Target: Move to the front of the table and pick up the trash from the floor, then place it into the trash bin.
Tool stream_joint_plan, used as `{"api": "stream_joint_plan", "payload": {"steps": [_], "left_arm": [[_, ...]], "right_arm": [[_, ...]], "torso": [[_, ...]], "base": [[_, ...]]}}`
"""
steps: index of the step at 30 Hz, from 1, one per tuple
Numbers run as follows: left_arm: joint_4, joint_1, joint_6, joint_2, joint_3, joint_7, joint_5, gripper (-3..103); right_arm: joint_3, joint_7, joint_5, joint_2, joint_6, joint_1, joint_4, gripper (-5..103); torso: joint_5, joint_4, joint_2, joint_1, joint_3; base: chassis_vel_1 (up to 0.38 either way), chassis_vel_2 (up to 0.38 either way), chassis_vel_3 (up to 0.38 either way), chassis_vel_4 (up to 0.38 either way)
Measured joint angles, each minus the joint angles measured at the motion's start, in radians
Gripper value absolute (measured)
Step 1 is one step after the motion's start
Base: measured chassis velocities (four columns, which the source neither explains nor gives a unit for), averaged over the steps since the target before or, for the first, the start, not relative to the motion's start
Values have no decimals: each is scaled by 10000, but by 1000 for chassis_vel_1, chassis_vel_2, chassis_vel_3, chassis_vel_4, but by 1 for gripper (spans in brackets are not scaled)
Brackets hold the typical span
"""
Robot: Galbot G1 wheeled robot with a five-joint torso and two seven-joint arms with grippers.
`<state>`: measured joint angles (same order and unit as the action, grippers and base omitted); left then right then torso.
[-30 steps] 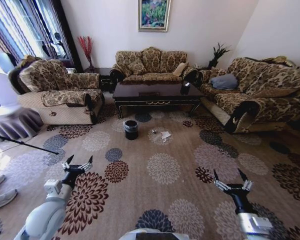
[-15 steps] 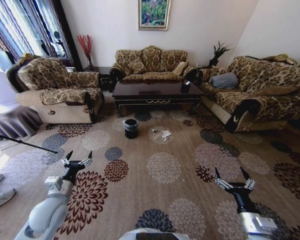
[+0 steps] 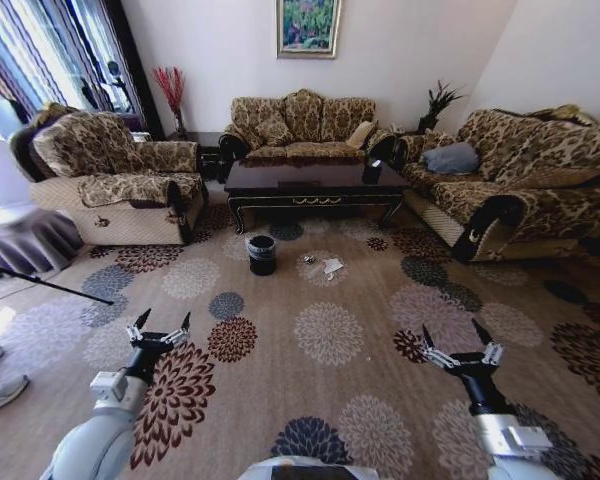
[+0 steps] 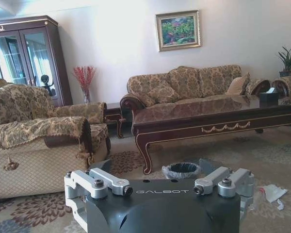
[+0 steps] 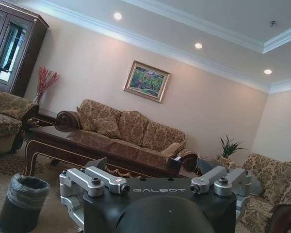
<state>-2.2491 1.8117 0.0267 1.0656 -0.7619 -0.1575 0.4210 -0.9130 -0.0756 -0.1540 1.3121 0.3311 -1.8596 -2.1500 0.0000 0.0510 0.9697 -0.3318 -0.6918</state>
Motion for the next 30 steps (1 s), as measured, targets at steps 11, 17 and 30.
{"api": "stream_joint_plan", "payload": {"steps": [11, 17, 30], "left_arm": [[-318, 242, -243, 167, -47, 122, 141, 100], [-317, 165, -227, 325, 53, 158, 21, 100], [-300, 171, 35, 404, 64, 216, -90, 100]], "right_arm": [[174, 84, -209, -127, -292, 210, 105, 100], [126, 182, -275, -105, -315, 198, 158, 100], [230, 149, -240, 43, -307, 250, 198, 100]], "torso": [[0, 2, -519, 235, 284], [-1, 1, -806, 362, 441], [0, 1, -1405, 617, 788]], "base": [[0, 0, 0, 0], [0, 0, 0, 0], [0, 0, 0, 0]]}}
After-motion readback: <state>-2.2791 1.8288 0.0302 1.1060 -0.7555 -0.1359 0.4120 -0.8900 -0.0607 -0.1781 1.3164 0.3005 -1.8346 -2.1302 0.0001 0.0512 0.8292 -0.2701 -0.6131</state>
